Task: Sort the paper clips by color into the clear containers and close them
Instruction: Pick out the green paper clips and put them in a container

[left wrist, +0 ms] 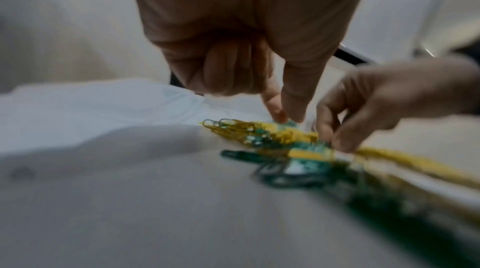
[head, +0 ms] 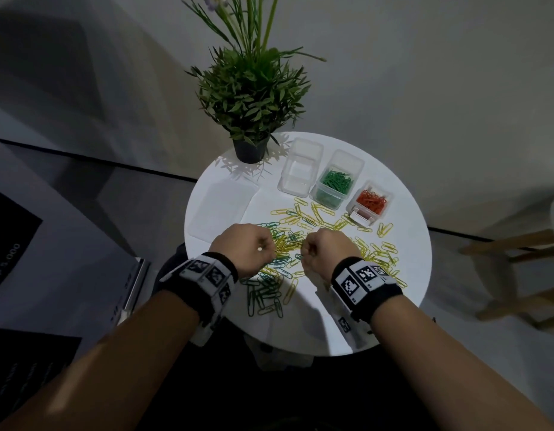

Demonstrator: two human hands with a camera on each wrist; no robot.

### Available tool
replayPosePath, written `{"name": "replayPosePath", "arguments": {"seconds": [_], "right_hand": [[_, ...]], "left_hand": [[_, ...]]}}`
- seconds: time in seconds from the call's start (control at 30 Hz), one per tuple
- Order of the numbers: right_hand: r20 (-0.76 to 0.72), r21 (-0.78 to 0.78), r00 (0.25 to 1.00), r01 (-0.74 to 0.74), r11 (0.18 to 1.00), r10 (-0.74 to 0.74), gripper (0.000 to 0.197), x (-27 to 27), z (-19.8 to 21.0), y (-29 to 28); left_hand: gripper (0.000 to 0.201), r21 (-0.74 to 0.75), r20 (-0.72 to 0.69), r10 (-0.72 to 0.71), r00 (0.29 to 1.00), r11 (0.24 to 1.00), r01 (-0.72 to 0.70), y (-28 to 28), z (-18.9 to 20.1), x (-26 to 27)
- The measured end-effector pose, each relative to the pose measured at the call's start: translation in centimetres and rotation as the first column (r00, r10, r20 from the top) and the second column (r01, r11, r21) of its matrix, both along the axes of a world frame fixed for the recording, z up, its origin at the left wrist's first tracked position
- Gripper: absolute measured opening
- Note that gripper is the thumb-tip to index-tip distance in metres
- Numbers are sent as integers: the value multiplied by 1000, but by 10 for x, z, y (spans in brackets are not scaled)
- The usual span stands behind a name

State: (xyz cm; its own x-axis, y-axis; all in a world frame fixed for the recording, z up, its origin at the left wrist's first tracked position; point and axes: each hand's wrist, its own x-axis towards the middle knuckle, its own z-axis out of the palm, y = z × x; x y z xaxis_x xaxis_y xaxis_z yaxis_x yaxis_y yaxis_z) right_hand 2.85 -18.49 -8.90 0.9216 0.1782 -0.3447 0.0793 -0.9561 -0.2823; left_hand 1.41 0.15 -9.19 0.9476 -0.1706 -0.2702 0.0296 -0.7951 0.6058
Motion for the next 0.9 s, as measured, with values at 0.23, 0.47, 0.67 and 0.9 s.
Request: {"name": "replayPosePath", "arguments": {"seconds": [0.23,0.47,0.67,0.9], "right_hand": [[9,8,1000,20,1000,-20,15,-4,2,-16],[-26,264,990,139,955,-137,29,-1,-1,-27],[-215,527,926,379,761,-311,37,17,-9,-12],[-582,634,751,659,403,-312,37,32,-2,-4]], "left_hand": [[11,355,114,-286,952,906,229,-18,4,11],[12,31,10,-64,998,998,63,-11,-5,12],[24,-540,-366,163,916,765,-351,-6,3,16],[34,-748,-623,72,779,237,-620,-2,0,10]]}}
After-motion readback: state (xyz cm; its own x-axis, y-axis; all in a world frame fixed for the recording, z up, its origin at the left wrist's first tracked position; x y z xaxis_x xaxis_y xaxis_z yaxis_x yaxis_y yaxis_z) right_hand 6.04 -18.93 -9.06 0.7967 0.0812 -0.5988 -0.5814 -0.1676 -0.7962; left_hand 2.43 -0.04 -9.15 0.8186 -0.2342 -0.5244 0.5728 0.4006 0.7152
